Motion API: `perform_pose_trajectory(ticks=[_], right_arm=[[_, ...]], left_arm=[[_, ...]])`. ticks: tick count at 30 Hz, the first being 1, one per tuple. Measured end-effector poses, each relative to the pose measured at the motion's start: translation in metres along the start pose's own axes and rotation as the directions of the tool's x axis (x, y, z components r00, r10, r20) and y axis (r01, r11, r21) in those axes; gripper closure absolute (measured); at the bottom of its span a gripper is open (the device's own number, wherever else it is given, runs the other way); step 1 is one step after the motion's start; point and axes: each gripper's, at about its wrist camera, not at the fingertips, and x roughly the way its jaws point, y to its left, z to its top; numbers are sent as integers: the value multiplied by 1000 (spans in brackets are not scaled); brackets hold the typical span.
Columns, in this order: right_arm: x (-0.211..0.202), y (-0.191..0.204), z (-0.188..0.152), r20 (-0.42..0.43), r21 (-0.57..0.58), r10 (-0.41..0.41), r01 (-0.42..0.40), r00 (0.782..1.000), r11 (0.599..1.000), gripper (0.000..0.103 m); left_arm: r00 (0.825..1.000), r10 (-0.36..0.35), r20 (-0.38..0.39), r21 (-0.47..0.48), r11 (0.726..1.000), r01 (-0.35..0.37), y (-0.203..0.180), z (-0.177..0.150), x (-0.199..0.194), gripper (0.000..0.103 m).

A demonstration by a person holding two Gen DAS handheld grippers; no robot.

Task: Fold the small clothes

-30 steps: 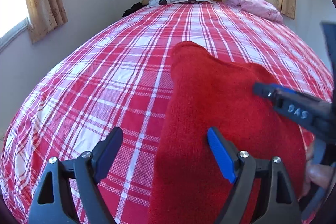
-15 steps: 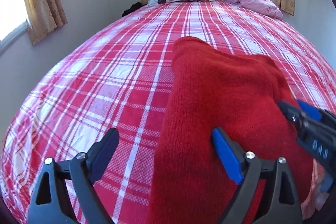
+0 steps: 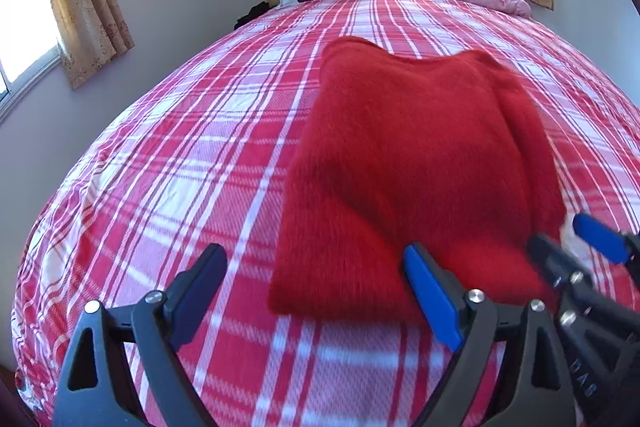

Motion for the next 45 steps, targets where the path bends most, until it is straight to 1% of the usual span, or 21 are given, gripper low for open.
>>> perform_pose_trajectory(ticks=[3, 5, 7, 11, 12, 14, 16, 18, 20, 21, 22, 23, 24, 25, 27, 29, 33, 34, 37, 42, 45], right_arm=[[-18, -11, -11, -19, 88, 45, -43, 999, 995, 46], [-35, -15, -20, -21, 123, 74, -71, 997, 990, 46], [-56, -12, -27, 7, 120, 83, -83, 997, 989, 46], [-98, -6, -33, 62, 112, 112, -118, 992, 987, 46], [-110, -5, -32, 72, 117, 126, -134, 989, 984, 46], [-132, -5, -29, 91, 130, 157, -168, 983, 977, 44], [-153, -6, -26, 120, 145, 170, -187, 978, 972, 41], [-179, -6, -21, 173, 152, 173, -200, 970, 968, 40], [-208, -5, -17, 248, 154, 166, -208, 954, 966, 38], [-217, -5, -16, 271, 156, 163, -210, 949, 965, 34], [-230, -5, -16, 311, 162, 155, -213, 938, 963, 31], [-237, -5, -17, 334, 168, 151, -216, 930, 962, 30], [-246, -4, -17, 360, 172, 148, -222, 921, 960, 30], [-255, -2, -19, 389, 173, 146, -228, 910, 958, 30], [-265, 0, -21, 425, 170, 136, -226, 895, 959, 30], [-272, 3, -25, 461, 175, 101, -201, 882, 964, 29], [-281, 1, -29, 488, 202, 61, -181, 871, 963, 29], [-283, 2, -31, 497, 206, 32, -154, 867, 966, 29], [-290, 4, -34, 515, 201, -11, -109, 857, 974, 29], [-294, 7, -40, 524, 194, -31, -84, 851, 977, 29], [-293, 11, -41, 525, 183, -33, -76, 851, 980, 29]], left_arm=[[1000, -24, 13, -12, 1000, 24, 4, -7, -23, 10], [998, -49, 33, -28, 998, 50, 8, -14, -42, 10], [996, -65, 64, -30, 997, 68, 11, -19, -60, 10], [990, -43, 137, 0, 999, 43, 12, -25, -97, 8], [987, -39, 155, 7, 999, 38, 13, -26, -106, 4], [982, -36, 188, 13, 999, 35, 17, -27, -124, 0], [976, -38, 216, 10, 999, 37, 22, -27, -140, 0], [972, -40, 232, 8, 999, 39, 27, -25, -154, 0], [972, -56, 227, -6, 998, 59, 32, -23, -169, 0], [971, -79, 226, -16, 996, 84, 35, -23, -177, 0], [967, -110, 229, -24, 993, 119, 38, -22, -184, 0], [961, -139, 237, -28, 988, 150, 41, -23, -193, 0], [958, -148, 247, -25, 987, 159, 42, -23, -200, 0], [954, -145, 263, -16, 988, 155, 42, -25, -207, 0], [946, -115, 302, 1, 993, 121, 40, -27, -217, 0], [940, -103, 326, 2, 994, 108, 39, -28, -222, 0], [933, -121, 339, -15, 991, 134, 44, -28, -226, 0], [932, -115, 343, -21, 991, 130, 45, -29, -227, 0], [924, -100, 368, -36, 992, 122, 49, -33, -232, 0], [910, -86, 405, -53, 992, 118, 53, -35, -240, 0], [905, -66, 421, -48, 994, 95, 51, -36, -243, 0]])
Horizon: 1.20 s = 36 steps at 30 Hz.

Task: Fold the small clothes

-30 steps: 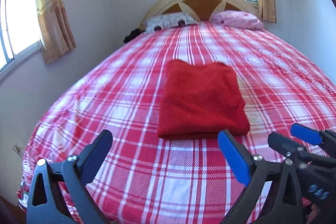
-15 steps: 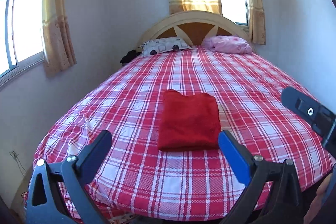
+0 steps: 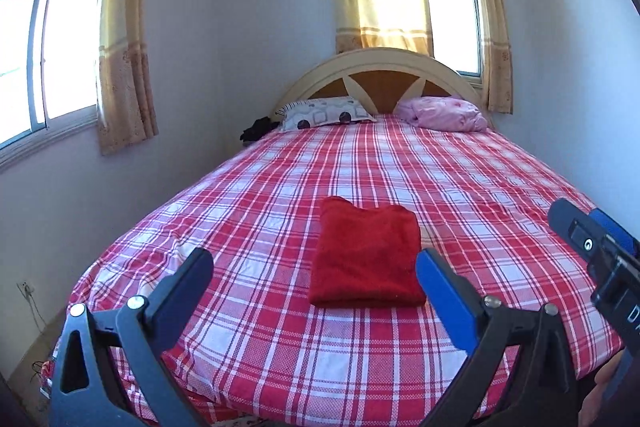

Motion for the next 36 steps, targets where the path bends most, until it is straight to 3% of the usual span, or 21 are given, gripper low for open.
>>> perform_pose_trajectory(ticks=[36], right_arm=[[3, 1, -10, -23, 5, -16, 16, 1000, 1000, 29]], left_arm=[[999, 20, -32, 13, 1000, -20, -5, -5, 11, 0]])
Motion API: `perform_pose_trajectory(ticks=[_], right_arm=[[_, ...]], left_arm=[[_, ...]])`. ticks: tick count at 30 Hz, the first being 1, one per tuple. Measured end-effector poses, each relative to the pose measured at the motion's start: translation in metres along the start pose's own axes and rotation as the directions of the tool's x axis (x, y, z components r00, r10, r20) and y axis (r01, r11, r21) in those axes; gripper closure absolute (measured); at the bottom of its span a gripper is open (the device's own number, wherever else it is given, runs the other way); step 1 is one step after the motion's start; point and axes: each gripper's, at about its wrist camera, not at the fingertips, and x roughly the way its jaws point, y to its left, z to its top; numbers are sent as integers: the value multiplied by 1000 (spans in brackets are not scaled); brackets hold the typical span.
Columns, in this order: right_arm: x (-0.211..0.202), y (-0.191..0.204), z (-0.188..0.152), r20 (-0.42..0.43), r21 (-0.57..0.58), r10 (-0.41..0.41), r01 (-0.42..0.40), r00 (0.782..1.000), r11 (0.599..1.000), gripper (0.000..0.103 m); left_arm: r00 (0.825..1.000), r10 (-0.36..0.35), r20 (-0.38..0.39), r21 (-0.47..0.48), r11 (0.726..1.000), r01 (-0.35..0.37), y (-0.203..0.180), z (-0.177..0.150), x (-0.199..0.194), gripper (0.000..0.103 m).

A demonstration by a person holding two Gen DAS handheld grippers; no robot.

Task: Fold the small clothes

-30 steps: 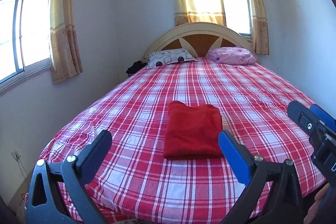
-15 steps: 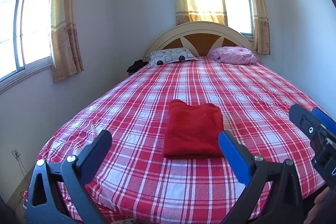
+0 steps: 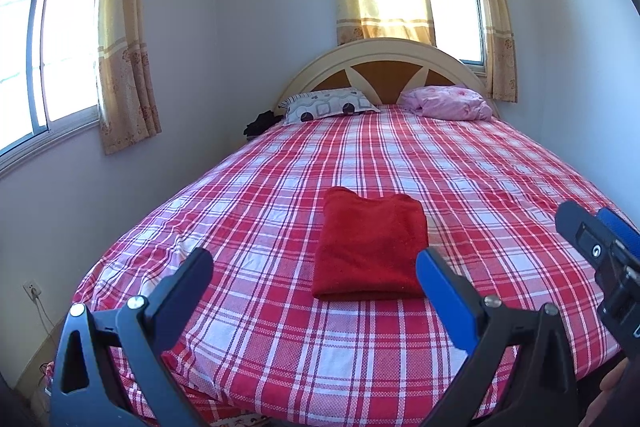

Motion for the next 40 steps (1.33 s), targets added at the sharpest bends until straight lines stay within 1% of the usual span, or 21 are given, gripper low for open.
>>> perform_pose_trajectory(ticks=[15, 20, 27, 32, 36, 40], right_arm=[[0, -1, -2, 6, 0, -13, 13, 1000, 1000, 29], [1, -1, -2, 3, 1, -15, 15, 1000, 1000, 29], [-1, 4, -3, 23, -25, -36, 37, 999, 999, 29], [1, 3, -4, 16, -20, -34, 34, 999, 999, 29], [1, 4, -4, 13, -20, -32, 33, 999, 999, 29], [3, 2, -4, 6, -11, -32, 32, 999, 999, 29]], left_arm=[[1000, 8, -4, -5, 1000, -8, 1, 0, 2, 0], [1000, 27, -12, -17, 999, -27, 6, -2, 6, 0], [999, 47, -1, -19, 999, -47, 9, -3, 8, 0], [1000, 26, -7, -60, 998, -26, 15, -3, 8, 0], [999, 34, 8, -43, 999, -33, 13, -3, 6, 0], [1000, 20, -3, -53, 998, -20, 13, -3, 9, 0]])
